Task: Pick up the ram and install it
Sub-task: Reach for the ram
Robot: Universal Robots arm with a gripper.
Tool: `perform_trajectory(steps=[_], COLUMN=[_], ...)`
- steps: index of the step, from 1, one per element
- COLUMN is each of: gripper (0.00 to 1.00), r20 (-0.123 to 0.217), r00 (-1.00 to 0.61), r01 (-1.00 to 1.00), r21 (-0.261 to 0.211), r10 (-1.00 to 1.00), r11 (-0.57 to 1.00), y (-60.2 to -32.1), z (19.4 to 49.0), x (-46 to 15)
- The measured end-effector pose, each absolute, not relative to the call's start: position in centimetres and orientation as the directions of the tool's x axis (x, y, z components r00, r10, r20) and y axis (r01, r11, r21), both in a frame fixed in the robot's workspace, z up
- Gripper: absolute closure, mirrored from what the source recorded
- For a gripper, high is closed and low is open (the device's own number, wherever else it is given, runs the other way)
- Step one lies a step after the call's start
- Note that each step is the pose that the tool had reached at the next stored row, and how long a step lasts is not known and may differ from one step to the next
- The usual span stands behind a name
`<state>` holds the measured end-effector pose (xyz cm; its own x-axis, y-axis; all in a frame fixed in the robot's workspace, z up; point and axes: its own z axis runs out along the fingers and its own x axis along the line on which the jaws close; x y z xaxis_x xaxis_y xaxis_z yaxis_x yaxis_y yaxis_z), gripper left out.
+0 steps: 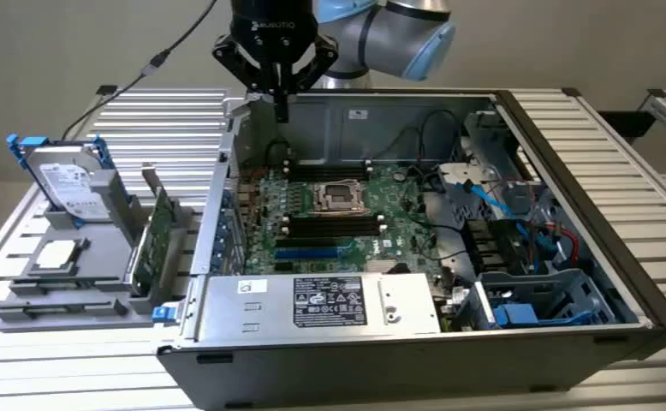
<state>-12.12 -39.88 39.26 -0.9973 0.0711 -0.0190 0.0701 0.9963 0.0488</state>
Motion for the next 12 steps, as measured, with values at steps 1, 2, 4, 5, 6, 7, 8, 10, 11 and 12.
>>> perform_trajectory(steps=[1,2,4,5,6,7,8,10,11,12], gripper=[0.89,0.89,0.89,0.89,0.89,0.89,0.89,0.89,0.89,0.89], r20=[-0.019,-0.019,-0.019,-0.019,-0.019,-0.019,-0.019,-0.019,-0.019,-0.019], r00=[-0.997,-0.997,-0.997,-0.997,-0.997,-0.997,-0.997,-0.997,-0.997,-0.997], r01=[0.070,0.070,0.070,0.070,0.070,0.070,0.070,0.070,0.070,0.070], r21=[0.049,0.049,0.049,0.049,0.049,0.049,0.049,0.049,0.049,0.049], r10=[0.071,0.071,0.071,0.071,0.071,0.071,0.071,0.071,0.071,0.071], r11=[0.996,0.996,0.996,0.996,0.996,0.996,0.996,0.996,0.996,0.996], y=[-39.88,-39.88,-39.88,-39.88,-39.88,-39.88,-39.88,-39.88,-39.88,-39.88], z=[39.26,39.26,39.26,39.26,39.26,39.26,39.26,39.26,39.26,39.26], x=[-12.12,-12.12,-12.12,-12.12,-12.12,-12.12,-12.12,-12.12,-12.12,-12.12])
